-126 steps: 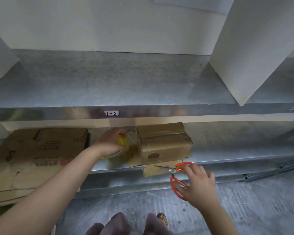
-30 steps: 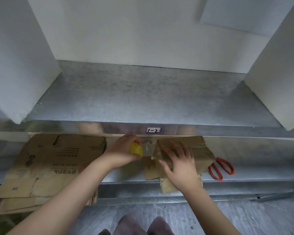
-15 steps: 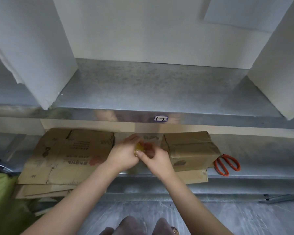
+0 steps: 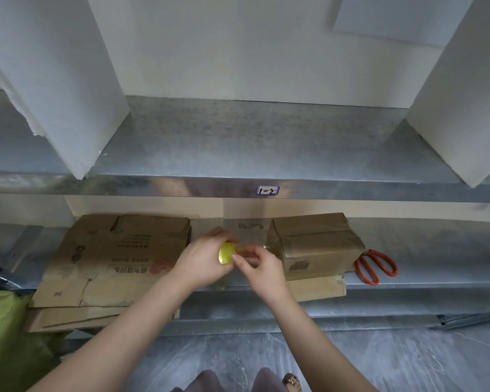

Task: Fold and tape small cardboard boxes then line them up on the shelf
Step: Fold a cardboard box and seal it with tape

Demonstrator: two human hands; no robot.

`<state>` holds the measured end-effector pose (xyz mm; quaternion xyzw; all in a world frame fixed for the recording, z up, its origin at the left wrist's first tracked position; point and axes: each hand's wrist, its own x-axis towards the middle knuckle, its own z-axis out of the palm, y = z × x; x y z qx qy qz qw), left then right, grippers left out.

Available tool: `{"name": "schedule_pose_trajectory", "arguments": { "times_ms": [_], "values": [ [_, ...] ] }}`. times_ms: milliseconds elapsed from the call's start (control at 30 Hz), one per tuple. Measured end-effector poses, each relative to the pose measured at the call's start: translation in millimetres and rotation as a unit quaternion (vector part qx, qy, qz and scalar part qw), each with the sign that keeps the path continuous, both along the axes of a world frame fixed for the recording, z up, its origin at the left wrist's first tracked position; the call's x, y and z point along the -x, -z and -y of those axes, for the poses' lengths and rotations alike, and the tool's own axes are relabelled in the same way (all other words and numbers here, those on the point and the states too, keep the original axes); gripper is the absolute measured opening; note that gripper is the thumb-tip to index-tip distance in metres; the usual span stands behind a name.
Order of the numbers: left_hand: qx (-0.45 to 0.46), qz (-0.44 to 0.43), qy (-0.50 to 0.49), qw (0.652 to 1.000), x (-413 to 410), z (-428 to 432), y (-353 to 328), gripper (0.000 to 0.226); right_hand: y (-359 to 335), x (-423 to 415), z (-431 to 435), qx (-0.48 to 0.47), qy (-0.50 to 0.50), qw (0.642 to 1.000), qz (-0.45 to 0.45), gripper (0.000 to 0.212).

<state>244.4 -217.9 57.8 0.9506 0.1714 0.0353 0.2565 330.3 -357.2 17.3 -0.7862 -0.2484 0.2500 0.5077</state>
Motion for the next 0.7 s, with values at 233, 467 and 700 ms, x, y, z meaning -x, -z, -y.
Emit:
{"name": "schedule_pose_trajectory", "arguments": {
  "times_ms": [233, 467, 700],
  "values": [
    [0.059, -0.044, 0.083, 0.994, 8, -6, 8, 0.068, 12, -4, -3, -0.042, 0.087, 0.994, -0.05, 0.018],
    [0.172, -0.039, 0.043, 0.983, 33, -22, 38, 0.057, 27, -1, -5, -0.012, 0.064, 0.998, -0.011, 0.013],
    [0.004, -0.04, -0.011, 0.999, 29, -50, 60, 0.063, 38, 22, -8, 0.029, 0.033, 0.996, 0.076, 0.009]
  ]
}}
